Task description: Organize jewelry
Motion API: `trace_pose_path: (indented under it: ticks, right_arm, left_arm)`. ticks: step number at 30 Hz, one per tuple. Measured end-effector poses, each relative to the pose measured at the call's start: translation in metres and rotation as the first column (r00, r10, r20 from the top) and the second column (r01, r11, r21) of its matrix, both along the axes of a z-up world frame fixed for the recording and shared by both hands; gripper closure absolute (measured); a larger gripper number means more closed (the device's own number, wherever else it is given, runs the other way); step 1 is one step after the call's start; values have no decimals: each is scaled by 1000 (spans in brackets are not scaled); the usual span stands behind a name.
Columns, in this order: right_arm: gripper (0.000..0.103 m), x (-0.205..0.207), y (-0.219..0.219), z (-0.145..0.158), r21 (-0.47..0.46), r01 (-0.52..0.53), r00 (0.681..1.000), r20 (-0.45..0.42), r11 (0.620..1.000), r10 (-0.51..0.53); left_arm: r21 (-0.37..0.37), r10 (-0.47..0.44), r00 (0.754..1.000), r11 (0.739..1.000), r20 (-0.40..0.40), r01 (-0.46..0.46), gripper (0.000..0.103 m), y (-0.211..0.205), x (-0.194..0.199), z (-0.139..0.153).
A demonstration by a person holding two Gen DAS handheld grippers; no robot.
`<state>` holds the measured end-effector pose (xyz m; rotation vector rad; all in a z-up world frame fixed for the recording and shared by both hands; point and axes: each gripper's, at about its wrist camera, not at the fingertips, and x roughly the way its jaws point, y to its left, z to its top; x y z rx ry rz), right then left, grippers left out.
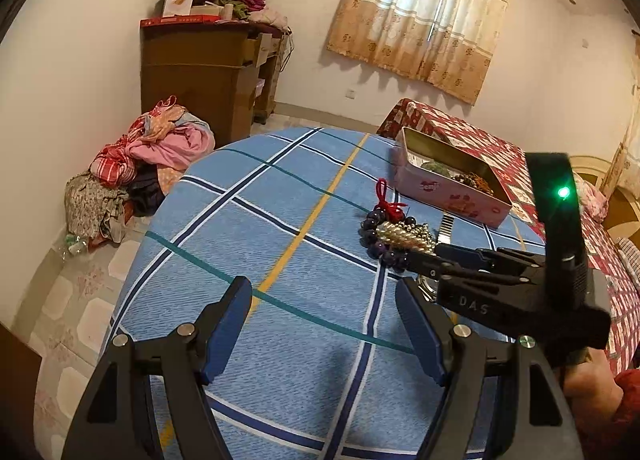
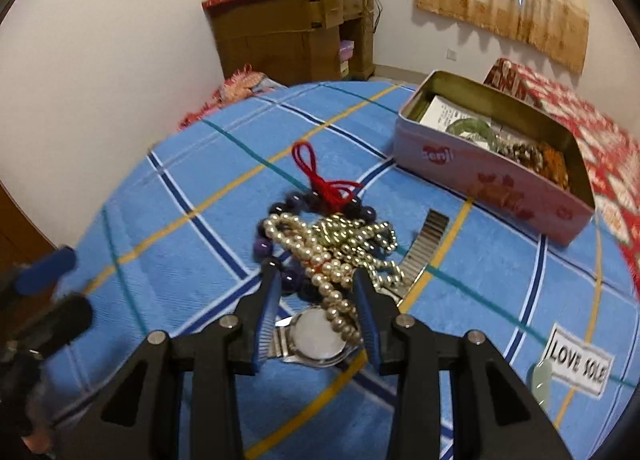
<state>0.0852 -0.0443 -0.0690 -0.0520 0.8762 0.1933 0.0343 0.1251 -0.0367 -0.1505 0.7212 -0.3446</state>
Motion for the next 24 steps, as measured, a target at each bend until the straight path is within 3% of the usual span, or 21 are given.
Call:
trace_pose_path:
  ticks: [2,4,6,12,14,17,20,22,24]
  right_arm:
    - [62,-1,-5,0,17,1,1000,-4,1000,-1]
    - [85,-2,-10,3,22,10,1000,-13,1000,-10]
    - [92,-3,-17,6,71,18,1000,-20,997,-17]
    - [96,-30,-40,34,231,66,997,31,971,-75]
    - [96,-39,-48,41,247,84,994,48,965,-99]
    - [94,-32,-47,38,275,35,998,40,961,-48]
    - [83,-20,-36,30,253,-9,1000,24,967,3]
    - [48,-11,-28,23,205,-36,999,11,978,35]
    - [37,-8,-22,17,175,-63,998,7,983,63]
  left_arm:
    - [-9,0,1000,1000,-7,-1,29,1,1,-1]
    - [-16,2,1000,1000,-10,-2,29,2,2,-1]
    - [-24,3,1000,1000,-14,-4,29,2,2,-1]
    - [-32,-5,1000,999,-20,4,29,-1,1,0]
    - [-29,-8,1000,1000,-18,7,29,-2,1,0]
    - [-34,-14,1000,999,-25,13,29,-6,2,0]
    - [-32,-20,1000,999,-19,20,29,-9,0,2]
    - [-19,-22,1000,1000,-7,22,29,-9,-3,6]
    - [-11,-19,1000,1000,1,19,29,-7,-4,8]
